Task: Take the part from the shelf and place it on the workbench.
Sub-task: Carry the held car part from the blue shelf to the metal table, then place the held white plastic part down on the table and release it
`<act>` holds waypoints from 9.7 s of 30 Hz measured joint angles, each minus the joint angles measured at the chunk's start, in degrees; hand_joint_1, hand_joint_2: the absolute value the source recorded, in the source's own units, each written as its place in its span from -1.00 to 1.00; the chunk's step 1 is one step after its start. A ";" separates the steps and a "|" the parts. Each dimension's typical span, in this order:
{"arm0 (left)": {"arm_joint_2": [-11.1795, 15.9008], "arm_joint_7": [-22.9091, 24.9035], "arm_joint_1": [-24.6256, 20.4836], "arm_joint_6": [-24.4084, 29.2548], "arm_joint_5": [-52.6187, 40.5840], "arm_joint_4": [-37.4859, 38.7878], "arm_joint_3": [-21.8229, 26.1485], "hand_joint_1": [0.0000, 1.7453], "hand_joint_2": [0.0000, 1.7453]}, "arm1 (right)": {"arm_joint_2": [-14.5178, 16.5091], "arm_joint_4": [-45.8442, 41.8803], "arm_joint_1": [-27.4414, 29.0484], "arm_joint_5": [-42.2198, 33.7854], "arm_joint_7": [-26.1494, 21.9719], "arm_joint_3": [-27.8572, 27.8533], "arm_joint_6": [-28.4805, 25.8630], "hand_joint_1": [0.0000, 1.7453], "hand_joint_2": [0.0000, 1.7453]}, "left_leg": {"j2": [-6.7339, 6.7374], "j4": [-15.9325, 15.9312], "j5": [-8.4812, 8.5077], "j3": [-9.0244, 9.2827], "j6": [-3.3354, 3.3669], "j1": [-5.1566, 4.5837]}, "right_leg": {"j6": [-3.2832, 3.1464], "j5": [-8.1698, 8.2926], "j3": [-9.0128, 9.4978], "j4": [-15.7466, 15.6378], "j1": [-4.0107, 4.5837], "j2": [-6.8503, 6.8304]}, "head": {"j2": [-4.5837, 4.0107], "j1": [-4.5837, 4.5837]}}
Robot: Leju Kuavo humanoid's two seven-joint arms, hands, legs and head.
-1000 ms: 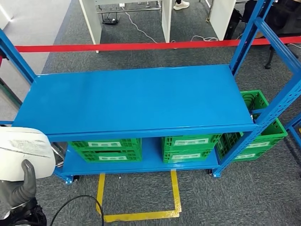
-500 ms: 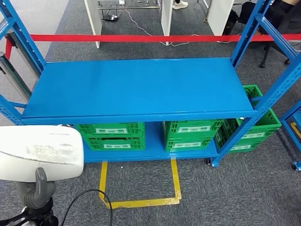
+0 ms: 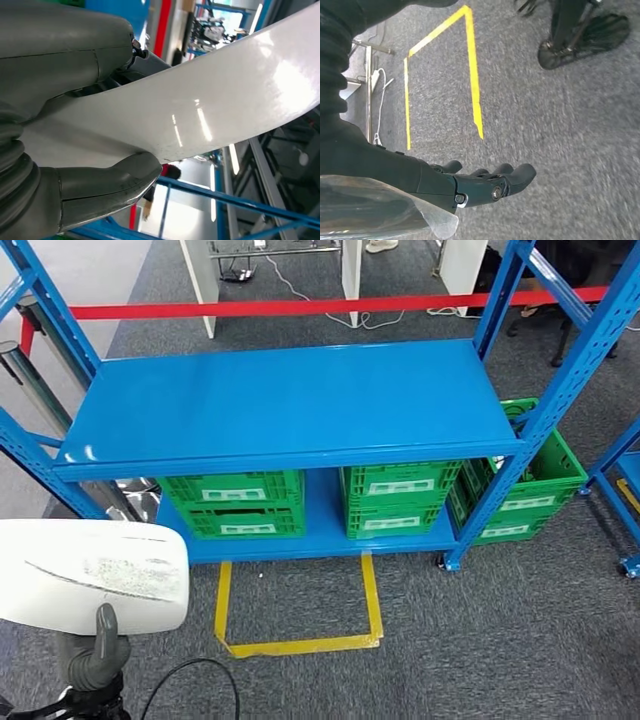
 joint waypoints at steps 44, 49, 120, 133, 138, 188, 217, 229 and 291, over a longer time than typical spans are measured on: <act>2.73 -0.02 3.87 8.58 -1.36 -3.15 -6.55 1.00 1.00 | -1.19 0.38 0.00 0.05 -1.99 -0.02 1.92 -1.00 1.00 | -0.83 -17.01 6.59 3.98 3.44 -0.79 | 2.46 -10.01 -6.00 16.93 0.04 0.46 | 0.00 0.49; 2.81 -0.02 4.33 8.65 -1.55 -4.40 -6.57 1.00 1.00 | -1.26 0.38 -0.03 0.10 -2.42 -0.02 1.93 -1.00 1.00 | -3.99 -15.64 9.68 -0.59 2.83 -1.20 | 1.24 -4.57 5.81 3.72 0.11 4.77 | 0.00 0.49; 4.57 -0.07 4.64 13.43 -3.19 -8.40 -11.15 1.00 1.00 | 1.01 -14.39 -1.10 -33.12 -30.48 22.77 2.38 -1.00 1.00 | -0.87 2.93 0.18 -8.06 0.63 -0.48 | 0.58 -2.48 0.06 3.19 -0.91 -0.28 | 0.00 -0.89; 4.12 -0.07 5.13 14.00 -3.85 -9.09 -11.00 1.00 1.00 | 2.83 -15.47 -0.71 -35.72 -30.49 29.84 0.68 -1.00 1.00 | 0.47 -14.75 7.09 1.58 3.54 -0.96 | 2.84 -7.76 -2.08 10.07 -0.90 -1.24 | -0.02 -0.46; 4.05 -0.07 5.46 14.69 -3.86 -9.08 -11.13 1.00 1.00 | 2.87 -15.32 0.01 -36.17 -30.46 30.70 -1.38 -1.00 1.00 | -3.26 -14.52 6.82 1.81 3.72 -1.09 | 2.64 -7.06 -7.05 16.34 -0.47 0.69 | -0.02 -0.27; 6.36 -0.07 5.93 19.97 -4.58 -10.15 -15.86 1.00 1.00 | 1.76 -10.40 -1.71 -35.46 -30.47 35.45 -4.42 -1.00 1.00 | 3.63 -11.13 6.66 -0.12 2.81 -1.76 | 0.90 -2.88 0.28 3.36 -0.12 -4.43 | -0.02 -1.14; 7.26 -0.07 6.11 21.37 -4.89 -11.03 -16.85 1.00 1.00 | 1.58 -9.69 -1.83 -35.99 -30.47 35.64 -4.39 -1.00 1.00 | 1.43 -6.21 5.65 -2.64 1.73 -0.71 | 0.71 -2.92 0.58 3.13 -0.58 -3.56 | -0.02 -1.21; 7.46 -0.07 5.90 22.39 -5.02 -11.57 -17.57 1.00 1.00 | 1.56 -9.59 -1.85 -36.20 -30.45 35.92 -4.39 -1.00 1.00 | -1.98 -14.16 6.84 1.33 4.36 -0.93 | 3.07 -9.50 -7.76 18.92 -0.35 0.60 | -0.02 -0.66; 9.24 -0.07 5.61 29.84 -7.29 -12.10 -20.20 1.00 1.00 | 1.47 -9.33 -1.70 -37.70 -30.44 36.96 -4.34 -1.00 1.00 | -0.48 -15.09 5.85 2.67 3.88 -0.60 | 3.44 -6.64 -8.12 16.80 -0.49 0.54 | -0.02 -0.72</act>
